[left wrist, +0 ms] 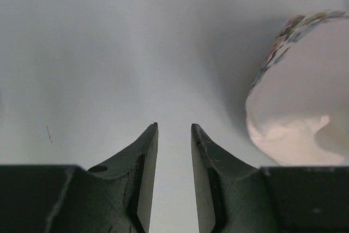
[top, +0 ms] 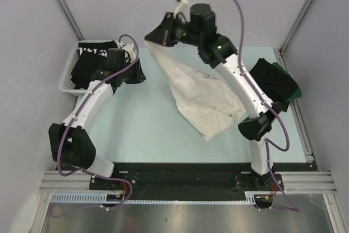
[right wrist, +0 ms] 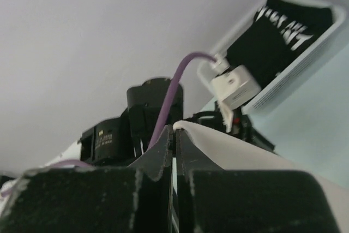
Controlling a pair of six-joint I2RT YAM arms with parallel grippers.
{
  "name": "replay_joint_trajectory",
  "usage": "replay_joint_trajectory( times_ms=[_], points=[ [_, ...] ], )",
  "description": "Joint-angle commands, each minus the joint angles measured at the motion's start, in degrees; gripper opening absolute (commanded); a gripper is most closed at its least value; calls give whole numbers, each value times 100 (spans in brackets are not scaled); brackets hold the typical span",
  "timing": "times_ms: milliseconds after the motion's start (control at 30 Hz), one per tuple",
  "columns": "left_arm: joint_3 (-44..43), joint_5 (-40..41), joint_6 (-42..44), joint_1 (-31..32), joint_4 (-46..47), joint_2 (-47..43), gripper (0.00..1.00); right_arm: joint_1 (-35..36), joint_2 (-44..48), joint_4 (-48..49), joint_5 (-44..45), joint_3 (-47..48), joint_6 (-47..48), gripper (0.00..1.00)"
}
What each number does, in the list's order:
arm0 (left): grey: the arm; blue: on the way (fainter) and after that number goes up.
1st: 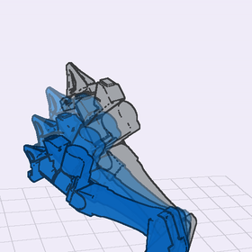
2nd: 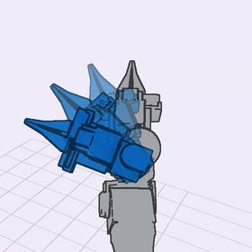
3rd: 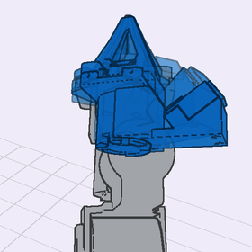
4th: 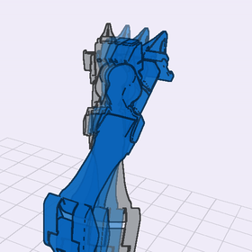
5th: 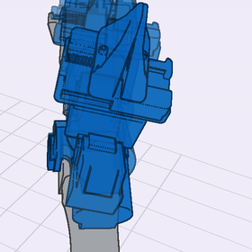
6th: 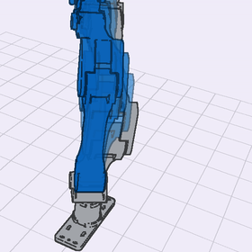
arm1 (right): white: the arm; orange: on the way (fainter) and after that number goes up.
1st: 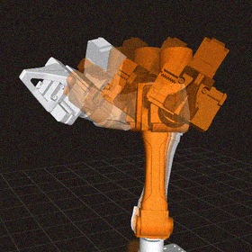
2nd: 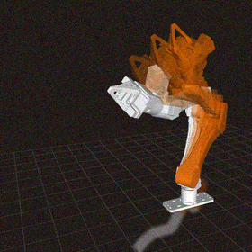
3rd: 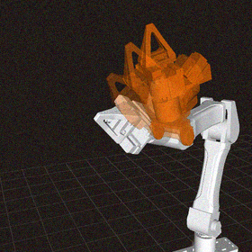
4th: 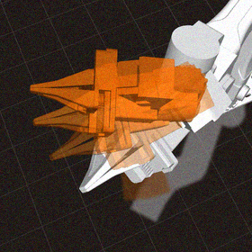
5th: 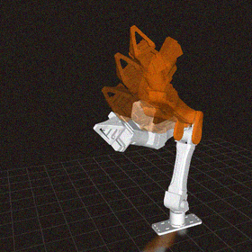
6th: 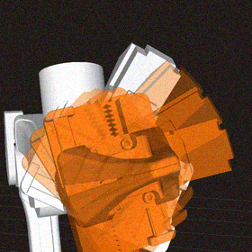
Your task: Fold and stack the t-shirts
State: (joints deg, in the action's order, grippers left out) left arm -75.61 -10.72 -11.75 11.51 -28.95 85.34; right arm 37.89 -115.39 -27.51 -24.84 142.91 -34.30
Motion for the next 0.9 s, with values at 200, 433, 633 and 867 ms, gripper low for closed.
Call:
replay_joint_trajectory(
  times_ms=[200,433,633,867],
  points=[
    [144,307,129,27,162,-26,35,-667,421,299,277,580,1047,0],
    [56,132,76,27,126,123,34,-2399,448,-96,919,457,1962,0],
    [-23,-96,-20,27,126,211,34,-2778,614,-159,1298,256,2630,0],
    [-296,-765,-363,702,267,299,35,-2822,746,-141,1280,-314,2710,0]
  ],
)
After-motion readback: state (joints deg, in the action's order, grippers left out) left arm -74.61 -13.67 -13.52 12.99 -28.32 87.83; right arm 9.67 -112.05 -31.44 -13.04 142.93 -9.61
